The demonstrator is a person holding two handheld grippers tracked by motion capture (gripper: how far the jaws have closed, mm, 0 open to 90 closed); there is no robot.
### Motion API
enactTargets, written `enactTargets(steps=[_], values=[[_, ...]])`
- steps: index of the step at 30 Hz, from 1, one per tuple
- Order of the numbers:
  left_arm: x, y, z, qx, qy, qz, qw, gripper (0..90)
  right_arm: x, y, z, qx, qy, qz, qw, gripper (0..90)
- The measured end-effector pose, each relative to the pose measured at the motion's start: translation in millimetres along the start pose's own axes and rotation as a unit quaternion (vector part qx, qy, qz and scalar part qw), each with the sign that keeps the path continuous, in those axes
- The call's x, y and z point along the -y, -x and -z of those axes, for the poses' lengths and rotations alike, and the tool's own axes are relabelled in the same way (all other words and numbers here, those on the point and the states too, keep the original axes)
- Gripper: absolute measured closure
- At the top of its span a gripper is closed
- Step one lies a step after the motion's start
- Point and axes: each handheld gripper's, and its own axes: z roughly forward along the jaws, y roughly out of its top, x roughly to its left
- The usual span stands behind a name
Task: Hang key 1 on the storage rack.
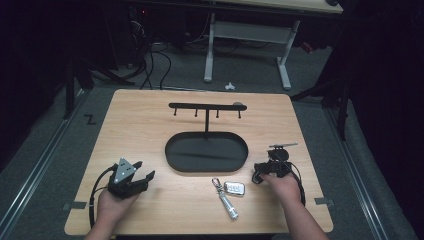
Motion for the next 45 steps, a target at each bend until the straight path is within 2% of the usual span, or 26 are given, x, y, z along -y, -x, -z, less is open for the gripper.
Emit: enactTargets(steps=[1, 3, 5, 9, 10, 15, 19, 23, 25, 26, 28, 30, 33, 35, 37, 38, 39, 40, 43, 44, 45], values=[[0.2, 0.5, 0.0, 0.000, -0.003, -0.003, 1.0000, 40.6, 3.3, 1.0, 2.7, -0.002, -0.002, 0.010, 0.9999, 28.1], [0.7, 1.7, -0.3, 0.000, -0.005, -0.006, 1.0000, 40.7, 5.3, 1.3, 4.2, -0.003, -0.002, 0.014, 0.9999, 29.7], [0.9, 2.3, -0.8, 0.003, -0.008, -0.007, 0.9999, 40.6, 11.3, 2.2, 10.1, -0.001, -0.004, 0.043, 0.9991, 36.6], [1.1, 3.2, -2.5, 0.005, -0.011, -0.008, 0.9999, 40.4, 16.4, 5.8, 15.6, 0.000, -0.004, 0.059, 0.9983, 41.9], [0.9, 4.2, -3.5, 0.007, -0.010, -0.008, 0.9999, 40.4, 20.1, 9.1, 18.3, -0.001, -0.011, 0.067, 0.9977, 44.4], [0.2, 5.6, -5.4, 0.009, -0.012, -0.013, 0.9998, 40.4, 26.2, 13.7, 23.3, -0.004, -0.018, 0.083, 0.9964, 46.2], [-0.7, 6.2, -7.5, 0.011, -0.017, -0.016, 0.9997, 40.3, 26.5, 16.1, 28.4, -0.008, -0.020, 0.087, 0.9960, 43.4], [-1.5, 7.6, -9.1, 0.013, -0.017, -0.019, 0.9996, 40.2, 14.1, 11.7, 33.0, -0.016, -0.018, 0.098, 0.9949, 40.6], [-1.8, 7.8, -9.2, 0.013, -0.018, -0.020, 0.9996, 40.1, 7.3, 9.9, 33.2, -0.010, -0.022, 0.102, 0.9944, 43.5], [-1.8, 7.4, -9.2, 0.014, -0.018, -0.019, 0.9996, 40.1, -1.9, 8.4, 32.2, -0.007, -0.034, 0.103, 0.9941, 45.0], [-1.8, 7.1, -9.2, 0.013, -0.019, -0.019, 0.9995, 40.1, -5.0, 8.4, 31.2, -0.005, -0.039, 0.103, 0.9939, 45.1], [-1.7, 6.5, -9.2, 0.014, -0.020, -0.019, 0.9995, 40.1, -17.7, 7.7, 27.2, 0.011, -0.060, 0.104, 0.9927, 47.4], [-1.6, 6.4, -9.2, 0.014, -0.020, -0.019, 0.9995, 39.9, -23.9, 7.2, 24.8, 0.013, -0.072, 0.106, 0.9916, 47.0], [-1.6, 6.3, -9.2, 0.014, -0.021, -0.020, 0.9995, 39.9, -33.7, 5.1, 20.2, 0.026, -0.091, 0.103, 0.9901, 48.9], [-1.7, 6.0, -9.0, 0.015, -0.021, -0.020, 0.9995, 39.9, -36.2, 4.6, 18.4, 0.026, -0.095, 0.104, 0.9897, 50.3], [-1.8, 5.7, -8.8, 0.016, -0.019, -0.019, 0.9995, 39.9, -41.2, 2.9, 14.7, 0.029, -0.112, 0.106, 0.9875, 52.3], [-1.8, 5.7, -8.8, 0.016, -0.019, -0.019, 0.9995, 39.8, -41.9, 2.1, 12.7, 0.025, -0.114, 0.108, 0.9872, 51.9], [-1.9, 5.6, -8.8, 0.016, -0.018, -0.017, 0.9996, 39.9, -43.5, 1.4, 11.2, 0.027, -0.123, 0.118, 0.9850, 51.5], [-2.1, 5.4, -8.6, 0.018, -0.016, -0.016, 0.9996, 39.9, -46.3, 0.1, 7.9, 0.032, -0.134, 0.113, 0.9841, 53.1], [-2.1, 5.5, -8.6, 0.018, -0.016, -0.016, 0.9996, 39.9, -49.4, 0.8, 3.3, 0.028, -0.147, 0.090, 0.9847, 55.2], [-2.1, 5.6, -8.7, 0.018, -0.016, -0.016, 0.9996, 39.9, -50.4, 0.6, 2.2, 0.030, -0.152, 0.087, 0.9841, 56.5]])
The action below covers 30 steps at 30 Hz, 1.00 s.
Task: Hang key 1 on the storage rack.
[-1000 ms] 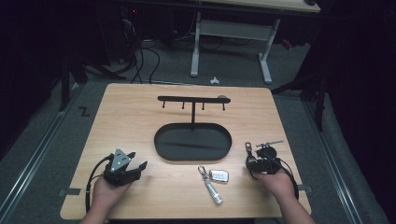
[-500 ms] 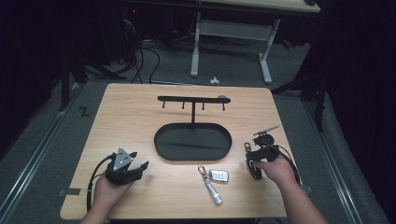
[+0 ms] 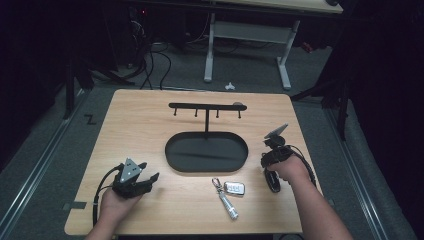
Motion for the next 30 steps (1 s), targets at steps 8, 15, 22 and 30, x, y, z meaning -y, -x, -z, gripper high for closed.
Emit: enactTargets(steps=[8, 15, 22, 30], values=[[0.1, 0.4, -0.4, 0.000, 0.001, 0.000, 1.0000, 39.8, -9.3, -0.5, -9.6, -0.008, -0.036, -0.013, 0.9992, 58.0], [0.0, 0.6, -0.5, 0.001, 0.000, -0.002, 1.0000, 39.6, -10.4, 0.8, -12.3, 0.003, -0.051, -0.017, 0.9985, 69.1], [-0.1, 0.9, -0.8, 0.003, -0.001, -0.002, 1.0000, 39.6, -8.8, -1.4, -11.9, 0.012, -0.062, 0.011, 0.9980, 79.0], [-0.6, 1.5, -1.2, 0.005, -0.001, -0.004, 1.0000, 39.6, -4.9, -2.5, -11.5, 0.013, -0.046, 0.025, 0.9986, 79.9]])
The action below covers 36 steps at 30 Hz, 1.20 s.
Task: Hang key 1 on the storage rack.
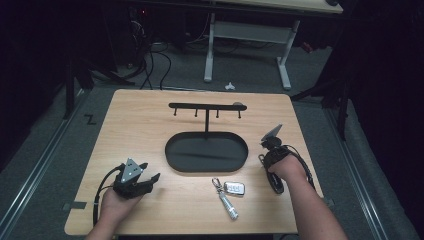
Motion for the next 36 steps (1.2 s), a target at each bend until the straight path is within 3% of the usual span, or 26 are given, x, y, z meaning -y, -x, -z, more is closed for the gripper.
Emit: enactTargets(steps=[6, 7, 26, 36], values=[[-0.1, 0.1, -0.2, 0.003, -0.003, -0.001, 1.0000, 39.6, 3.7, 0.1, 2.5, 0.005, 0.011, 0.001, 0.9999, 80.3], [0.0, 0.0, -0.4, 0.003, -0.003, -0.001, 1.0000, 39.6, 4.8, 1.5, 8.4, -0.005, 0.016, -0.001, 0.9999, 80.3], [0.0, 2.9, -2.6, 0.004, -0.006, -0.008, 0.9999, 39.5, 25.3, -11.6, 67.6, -0.026, 0.051, 0.032, 0.9979, 80.3], [0.1, 3.3, -2.8, 0.005, -0.008, -0.010, 0.9999, 39.2, 24.4, -20.2, 87.4, -0.021, 0.060, 0.040, 0.9972, 80.3]])
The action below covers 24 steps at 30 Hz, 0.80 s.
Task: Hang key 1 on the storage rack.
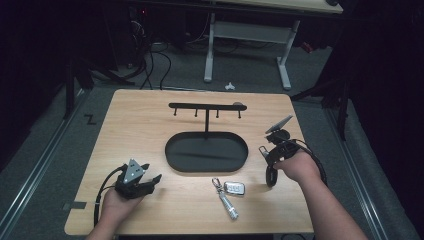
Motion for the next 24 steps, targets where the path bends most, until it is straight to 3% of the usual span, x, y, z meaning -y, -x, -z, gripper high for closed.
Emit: enactTargets(steps=[7, 24], values=[[0.0, -0.1, 0.3, -0.001, 0.001, 0.001, 1.0000, 39.2, -5.0, -7.2, 14.0, 0.001, 0.010, 0.011, 0.9999, 80.3], [0.4, -0.6, -0.7, 0.001, 0.000, 0.002, 1.0000, 39.1, -20.3, -29.6, 26.8, -0.010, 0.021, 0.030, 0.9993, 80.3]])
